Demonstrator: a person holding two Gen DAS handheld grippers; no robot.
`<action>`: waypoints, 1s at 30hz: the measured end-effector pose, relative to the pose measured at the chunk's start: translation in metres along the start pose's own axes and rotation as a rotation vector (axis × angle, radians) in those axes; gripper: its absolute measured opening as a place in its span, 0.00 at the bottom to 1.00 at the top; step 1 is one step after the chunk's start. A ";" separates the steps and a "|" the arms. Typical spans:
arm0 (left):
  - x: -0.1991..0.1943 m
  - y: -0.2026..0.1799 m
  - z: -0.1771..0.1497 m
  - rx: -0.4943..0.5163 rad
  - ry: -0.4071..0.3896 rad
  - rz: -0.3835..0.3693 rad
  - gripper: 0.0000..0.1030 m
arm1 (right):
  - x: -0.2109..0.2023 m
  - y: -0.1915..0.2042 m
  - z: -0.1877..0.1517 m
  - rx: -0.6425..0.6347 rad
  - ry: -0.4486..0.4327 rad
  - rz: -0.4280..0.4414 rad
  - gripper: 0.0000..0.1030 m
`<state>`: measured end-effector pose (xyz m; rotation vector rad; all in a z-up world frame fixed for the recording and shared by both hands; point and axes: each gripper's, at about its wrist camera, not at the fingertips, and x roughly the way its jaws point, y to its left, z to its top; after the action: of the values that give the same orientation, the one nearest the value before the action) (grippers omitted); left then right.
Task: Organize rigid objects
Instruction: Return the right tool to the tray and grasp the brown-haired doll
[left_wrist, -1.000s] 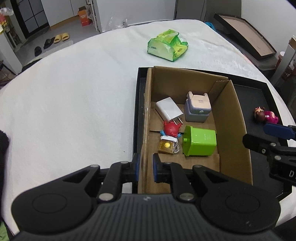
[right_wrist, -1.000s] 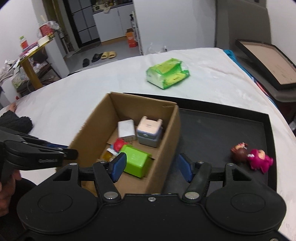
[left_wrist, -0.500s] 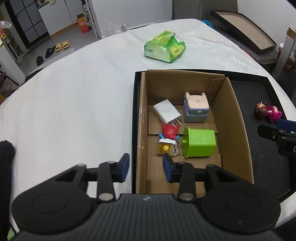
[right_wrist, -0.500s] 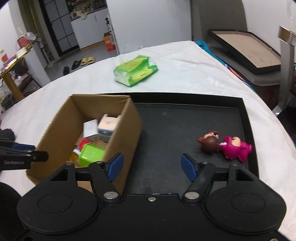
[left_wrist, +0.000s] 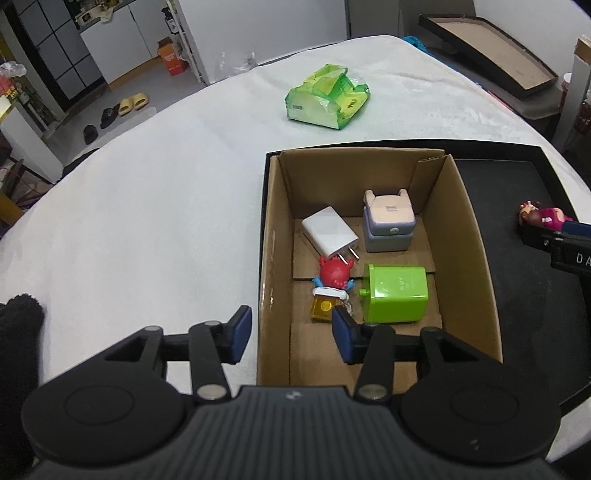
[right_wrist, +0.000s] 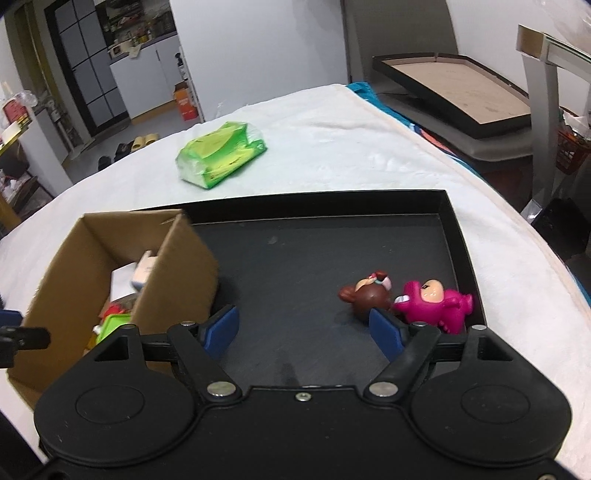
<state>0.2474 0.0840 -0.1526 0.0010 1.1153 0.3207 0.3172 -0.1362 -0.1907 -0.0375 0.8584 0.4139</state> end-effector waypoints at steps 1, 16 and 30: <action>0.000 -0.001 0.001 -0.001 0.000 0.007 0.45 | 0.002 -0.002 0.000 0.000 -0.002 -0.003 0.75; 0.005 -0.015 0.009 0.003 0.038 0.068 0.45 | 0.042 -0.029 0.018 0.009 0.009 -0.089 0.76; 0.007 -0.017 0.010 0.001 0.044 0.083 0.45 | 0.058 -0.021 0.019 -0.071 0.063 -0.107 0.41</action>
<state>0.2637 0.0710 -0.1569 0.0416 1.1615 0.3960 0.3719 -0.1324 -0.2238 -0.1625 0.8995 0.3441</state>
